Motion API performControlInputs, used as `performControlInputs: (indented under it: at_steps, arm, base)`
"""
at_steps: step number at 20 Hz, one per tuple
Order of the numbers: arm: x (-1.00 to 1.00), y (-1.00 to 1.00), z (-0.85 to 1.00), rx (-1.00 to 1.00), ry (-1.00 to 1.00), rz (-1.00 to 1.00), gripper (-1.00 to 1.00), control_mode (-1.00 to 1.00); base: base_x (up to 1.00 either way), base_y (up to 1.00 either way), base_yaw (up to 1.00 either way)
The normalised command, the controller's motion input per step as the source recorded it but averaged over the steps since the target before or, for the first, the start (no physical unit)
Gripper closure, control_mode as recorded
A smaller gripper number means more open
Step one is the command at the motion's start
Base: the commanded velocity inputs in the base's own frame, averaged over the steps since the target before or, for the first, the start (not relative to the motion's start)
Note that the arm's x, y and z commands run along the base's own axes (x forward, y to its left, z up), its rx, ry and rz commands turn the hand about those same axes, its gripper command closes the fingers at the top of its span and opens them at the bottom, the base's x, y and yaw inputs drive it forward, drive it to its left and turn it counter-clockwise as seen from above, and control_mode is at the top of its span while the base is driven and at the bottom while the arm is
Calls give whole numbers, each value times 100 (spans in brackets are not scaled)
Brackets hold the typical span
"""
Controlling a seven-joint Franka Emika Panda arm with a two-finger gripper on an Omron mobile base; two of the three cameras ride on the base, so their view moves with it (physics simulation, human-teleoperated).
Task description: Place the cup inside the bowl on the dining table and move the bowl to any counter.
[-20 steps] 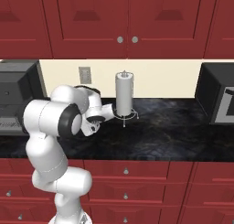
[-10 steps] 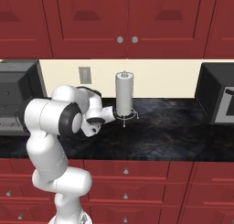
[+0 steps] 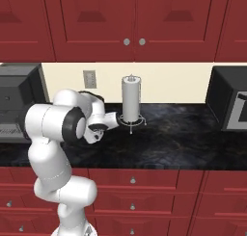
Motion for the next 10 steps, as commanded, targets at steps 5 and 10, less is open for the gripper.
performControlInputs:
  at_steps: [5, 10]
  arm:
    - [0, 7, 0, 0, 0, 0, -100, -100]
    - [0, -5, 0, -2, 0, 0, -100, -100]
  base:
    - [0, 0, 0]
    - [0, 0, 0]
